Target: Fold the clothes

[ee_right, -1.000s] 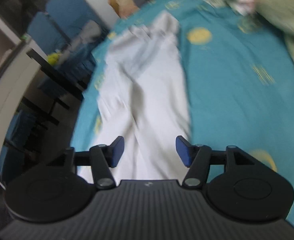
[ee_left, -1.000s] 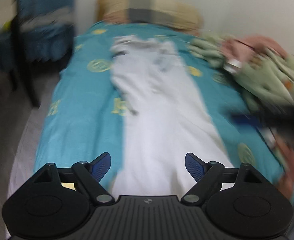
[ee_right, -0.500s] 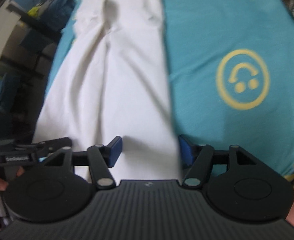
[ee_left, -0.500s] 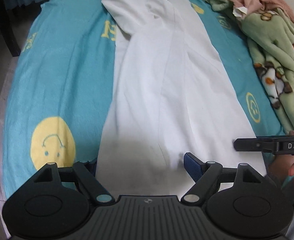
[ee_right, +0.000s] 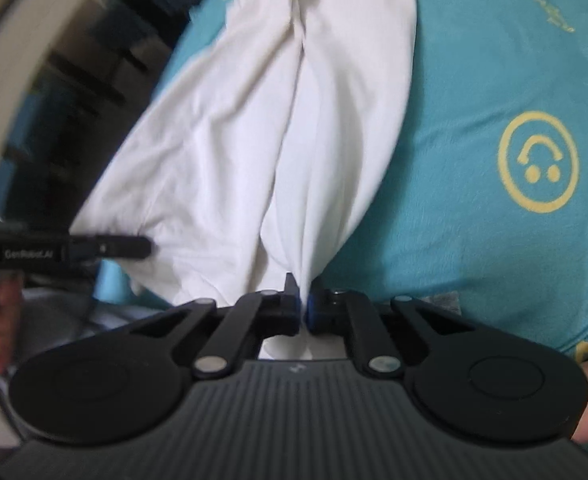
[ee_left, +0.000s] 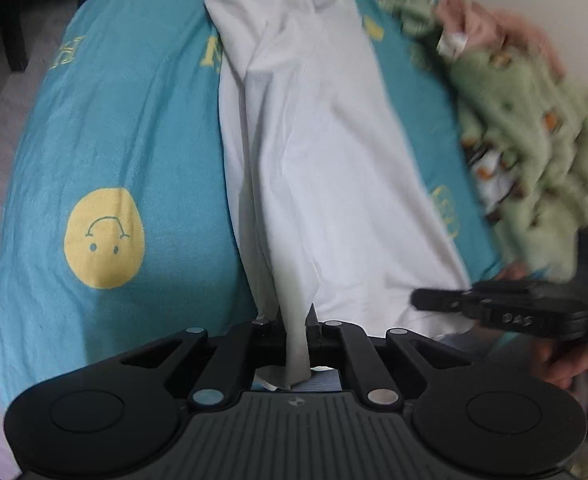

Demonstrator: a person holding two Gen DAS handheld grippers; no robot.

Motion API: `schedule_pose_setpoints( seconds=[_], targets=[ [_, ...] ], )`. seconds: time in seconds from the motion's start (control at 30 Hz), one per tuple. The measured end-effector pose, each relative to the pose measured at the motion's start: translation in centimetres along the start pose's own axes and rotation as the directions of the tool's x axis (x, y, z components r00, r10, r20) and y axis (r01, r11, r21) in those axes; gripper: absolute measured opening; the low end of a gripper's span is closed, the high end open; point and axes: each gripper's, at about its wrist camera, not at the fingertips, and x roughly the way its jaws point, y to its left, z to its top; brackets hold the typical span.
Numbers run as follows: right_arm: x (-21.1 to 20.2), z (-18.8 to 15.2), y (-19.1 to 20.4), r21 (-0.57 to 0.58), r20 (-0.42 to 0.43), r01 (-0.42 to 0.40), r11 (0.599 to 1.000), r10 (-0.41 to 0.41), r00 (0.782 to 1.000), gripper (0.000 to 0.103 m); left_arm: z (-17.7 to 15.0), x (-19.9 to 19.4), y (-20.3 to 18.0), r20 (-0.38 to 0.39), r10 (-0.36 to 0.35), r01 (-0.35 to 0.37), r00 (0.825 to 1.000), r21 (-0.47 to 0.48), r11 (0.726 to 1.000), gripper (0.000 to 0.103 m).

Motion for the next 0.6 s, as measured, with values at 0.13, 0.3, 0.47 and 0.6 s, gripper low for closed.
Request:
schedule_pose_setpoints(
  seconds=[0.13, 0.3, 0.47, 0.6],
  targets=[
    [-5.1, 0.9, -0.4, 0.041, 0.124, -0.088, 0.995, 0.083, 0.989, 0.006, -0.7, -4.7, -1.0, 0.127, -0.110, 0.118, 0.986, -0.058, 0.991, 0.005],
    [-10.9, 0.9, 0.0, 0.027, 0.253, -0.166, 0.986, 0.154, 0.955, 0.006, -2.2, -9.1, -3.3, 0.239, -0.170, 0.195, 0.956, -0.082, 0.977, 0.005],
    [-14.1, -2.5, -0.4, -0.013, 0.282, -0.179, 0.984, 0.175, 0.943, 0.006, -5.8, -10.5, -5.1, 0.245, -0.165, 0.191, 0.955, -0.084, 0.978, 0.005],
    [-13.7, -6.3, -1.5, -0.004, 0.248, -0.190, 0.982, 0.185, 0.951, 0.006, -10.7, -9.8, -5.5, 0.213, -0.159, 0.180, 0.964, -0.083, 0.980, 0.005]
  ],
)
